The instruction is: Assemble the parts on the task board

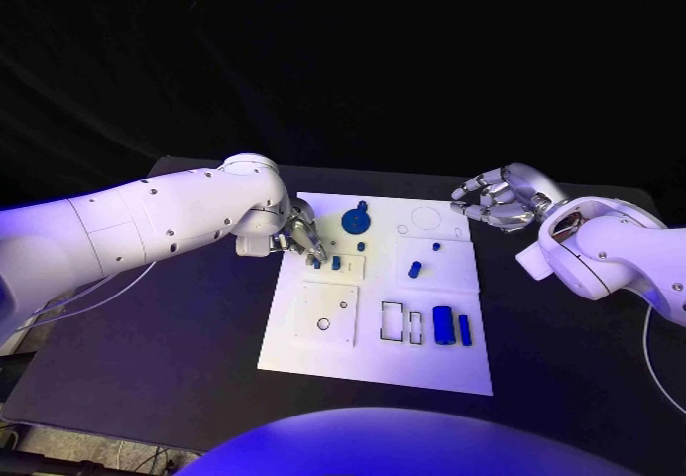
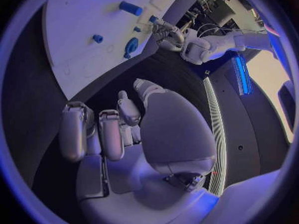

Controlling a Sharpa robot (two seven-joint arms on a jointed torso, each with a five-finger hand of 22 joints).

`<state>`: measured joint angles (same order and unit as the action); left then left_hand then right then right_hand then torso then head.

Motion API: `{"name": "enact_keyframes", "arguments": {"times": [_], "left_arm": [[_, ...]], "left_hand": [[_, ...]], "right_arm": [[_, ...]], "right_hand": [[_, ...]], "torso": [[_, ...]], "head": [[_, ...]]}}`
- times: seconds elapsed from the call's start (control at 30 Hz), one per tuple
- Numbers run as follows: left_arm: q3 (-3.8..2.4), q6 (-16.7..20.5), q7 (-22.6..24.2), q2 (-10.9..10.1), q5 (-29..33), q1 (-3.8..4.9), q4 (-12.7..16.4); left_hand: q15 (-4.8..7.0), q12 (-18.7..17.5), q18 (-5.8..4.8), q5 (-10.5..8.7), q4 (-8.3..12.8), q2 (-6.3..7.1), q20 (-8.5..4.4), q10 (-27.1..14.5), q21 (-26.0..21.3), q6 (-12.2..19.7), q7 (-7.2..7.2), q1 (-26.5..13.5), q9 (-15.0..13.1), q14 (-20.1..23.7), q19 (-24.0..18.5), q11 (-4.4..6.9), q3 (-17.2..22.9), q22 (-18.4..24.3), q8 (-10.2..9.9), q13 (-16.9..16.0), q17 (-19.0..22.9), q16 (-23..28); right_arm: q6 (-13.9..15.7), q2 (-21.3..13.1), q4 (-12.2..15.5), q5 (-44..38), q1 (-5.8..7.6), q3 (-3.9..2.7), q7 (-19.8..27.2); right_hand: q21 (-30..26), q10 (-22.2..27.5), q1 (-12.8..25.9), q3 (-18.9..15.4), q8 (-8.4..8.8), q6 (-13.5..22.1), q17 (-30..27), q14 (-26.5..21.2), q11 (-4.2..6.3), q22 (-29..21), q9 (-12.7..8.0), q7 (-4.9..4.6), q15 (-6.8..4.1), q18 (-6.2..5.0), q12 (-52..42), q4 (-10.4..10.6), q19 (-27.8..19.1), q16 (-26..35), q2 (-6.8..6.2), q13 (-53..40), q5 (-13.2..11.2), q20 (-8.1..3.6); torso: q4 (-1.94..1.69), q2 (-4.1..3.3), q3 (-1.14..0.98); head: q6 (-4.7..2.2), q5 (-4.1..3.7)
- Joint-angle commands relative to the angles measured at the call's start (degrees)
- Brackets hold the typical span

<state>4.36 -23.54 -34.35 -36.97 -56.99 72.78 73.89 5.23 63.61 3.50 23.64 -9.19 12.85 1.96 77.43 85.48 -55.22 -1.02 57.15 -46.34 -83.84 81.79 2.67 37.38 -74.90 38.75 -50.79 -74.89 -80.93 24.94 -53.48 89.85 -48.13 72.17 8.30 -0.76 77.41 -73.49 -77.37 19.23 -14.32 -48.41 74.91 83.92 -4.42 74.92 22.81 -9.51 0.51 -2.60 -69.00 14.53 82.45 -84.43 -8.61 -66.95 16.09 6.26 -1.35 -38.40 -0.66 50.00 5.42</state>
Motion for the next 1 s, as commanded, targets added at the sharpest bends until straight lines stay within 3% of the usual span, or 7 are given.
{"name": "enact_keyframes", "arguments": {"times": [0.03, 0.33, 0.4, 0.53, 0.8, 0.97, 1.0], "left_arm": [[0.39, -0.9, -0.7, 0.1, 0.5, -0.58, 0.0], [0.12, 2.4, 0.4, -1.1, 0.2, -0.58, 0.7], [-0.02, 4.1, 1.0, -1.6, 0.6, -0.58, 1.1], [-0.57, 8.2, 2.1, -2.8, 1.7, -0.55, 2.0], [-1.36, 13.9, 4.2, -4.6, 5.7, -0.52, 2.9], [-1.59, 17.3, 7.4, -5.4, 5.4, -0.52, 3.6], [-1.61, 18.2, 8.9, -5.5, 5.3, -0.52, 3.8]], "left_hand": [[0.36, 0.3, -0.97, -0.41, -0.2, -0.01, 0.04, -0.2, -0.2, -0.4, -0.13, -0.5, -0.1, -2.5, 0.4, 0.04, -0.6, -5.0, -0.5, -0.1, -0.1, 0.1], [0.25, -0.2, -0.93, -0.79, -4.8, 1.04, -0.05, -0.6, -0.4, -0.9, -0.3, -1.2, -1.0, -2.5, 0.3, -0.12, -8.4, -4.9, -1.7, 0.6, -0.1, 0.1], [0.2, -0.5, -0.95, -2.4, -5.7, 0.96, -0.07, -0.7, -0.3, -0.9, -0.35, -1.1, -1.2, -2.5, 0.4, -0.14, -9.7, -5.0, -1.9, 0.9, -0.1, 0.1], [-0.06, -1.7, -0.74, -10.48, -7.5, 0.49, -0.07, -1.8, -0.8, -0.2, -0.79, -0.7, -1.5, -2.5, -0.2, -0.55, -14.4, -4.2, -3.4, 2.7, -0.1, 0.1], [-1.1, -5.1, 0.04, -11.57, -7.6, -0.86, 0.31, -5.1, -2.7, 2.8, -2.34, 0.0, 0.0, -2.4, -2.7, -1.85, -19.9, -1.0, -7.2, 7.8, 0.0, 0.2], [-1.91, -8.5, 0.94, -11.21, -7.6, -2.05, 0.94, -8.7, -5.1, 4.8, -3.5, 2.5, 1.4, -2.3, -5.5, -2.87, -23.8, 2.9, -9.3, 13.2, 0.2, 0.3], [-2.24, -10.4, 1.43, -10.91, -7.6, -2.32, 1.14, -10.7, -6.4, 5.7, -3.91, 3.6, 1.8, -2.2, -7.1, -3.25, -24.5, 5.0, -9.7, 16.1, 0.5, 0.5]], "right_arm": [[0.0, 0.0, 0.1, -0.3, -0.03, 0.0, 0.6], [0.0, -0.1, 0.1, -0.3, -0.04, 0.0, 0.7], [0.1, -0.1, 0.1, -0.3, -0.04, 0.0, 0.7], [0.3, -0.2, 0.0, -0.3, -0.04, 0.0, 0.7], [0.4, -0.3, 0.0, -0.3, -0.05, 0.0, 0.7], [0.4, -0.3, 0.0, -0.3, -0.06, 0.0, 0.7], [0.4, -0.3, 0.0, -0.3, -0.06, 0.0, 0.7]], "right_hand": [[-0.2, 0.4, 0.5, 0.2, -0.24, 0.6, 2.5, 3.2, 0.02, 6.5, 0.1, 0.04, -0.41, -0.75, 0.3, 0.1, -0.5, 0.3, -0.15, 0.1, 0.2, -0.1], [-0.3, 0.4, 0.6, 0.2, -0.24, 0.6, 2.4, 3.2, 0.02, 6.4, 0.1, 0.04, -0.41, -0.77, 0.4, 0.1, -0.5, 0.3, -0.16, 0.1, 0.1, -0.1], [-0.5, 0.5, 0.7, 0.2, -0.25, 0.6, 2.4, 3.1, 0.0, 6.3, 0.1, 0.03, -0.4, -0.81, 0.5, 0.1, -0.6, 0.4, -0.18, 0.3, 0.1, -0.1], [-0.5, 0.6, 0.7, 0.1, -0.24, 0.7, 2.3, 3.1, -0.01, 6.3, 0.0, 0.02, -0.39, -0.82, 0.6, 0.2, -0.7, 0.4, -0.19, 0.4, 0.1, -0.1], [-0.5, 0.6, 0.7, 0.1, -0.24, 0.7, 2.3, 3.1, -0.01, 6.3, 0.0, 0.02, -0.39, -0.82, 0.6, 0.2, -0.7, 0.4, -0.19, 0.4, 0.1, -0.1], [-0.6, 0.7, 0.9, 0.1, -0.24, 0.8, 2.2, 3.1, -0.03, 6.3, 0.0, 0.01, -0.38, -0.82, 0.6, 0.3, -0.7, 0.5, -0.2, 0.4, 0.0, -0.09], [-0.6, 0.7, 0.9, 0.1, -0.24, 0.8, 2.2, 3.1, -0.03, 6.3, 0.0, 0.01, -0.38, -0.82, 0.6, 0.3, -0.7, 0.5, -0.2, 0.4, 0.0, -0.09]], "torso": [[0.04, -0.03, -0.01], [0.03, -0.05, 0.04], [0.01, -0.04, 0.03], [-0.01, 0.0, 0.03], [0.0, -0.05, 0.04], [-0.02, -0.06, 0.06], [-0.03, -0.07, 0.06]], "head": [[0.0, -0.01], [0.0, -0.19], [0.0, -0.23], [0.0, -0.26], [0.0, -0.4], [0.0, -0.61], [0.0, -0.69]]}}
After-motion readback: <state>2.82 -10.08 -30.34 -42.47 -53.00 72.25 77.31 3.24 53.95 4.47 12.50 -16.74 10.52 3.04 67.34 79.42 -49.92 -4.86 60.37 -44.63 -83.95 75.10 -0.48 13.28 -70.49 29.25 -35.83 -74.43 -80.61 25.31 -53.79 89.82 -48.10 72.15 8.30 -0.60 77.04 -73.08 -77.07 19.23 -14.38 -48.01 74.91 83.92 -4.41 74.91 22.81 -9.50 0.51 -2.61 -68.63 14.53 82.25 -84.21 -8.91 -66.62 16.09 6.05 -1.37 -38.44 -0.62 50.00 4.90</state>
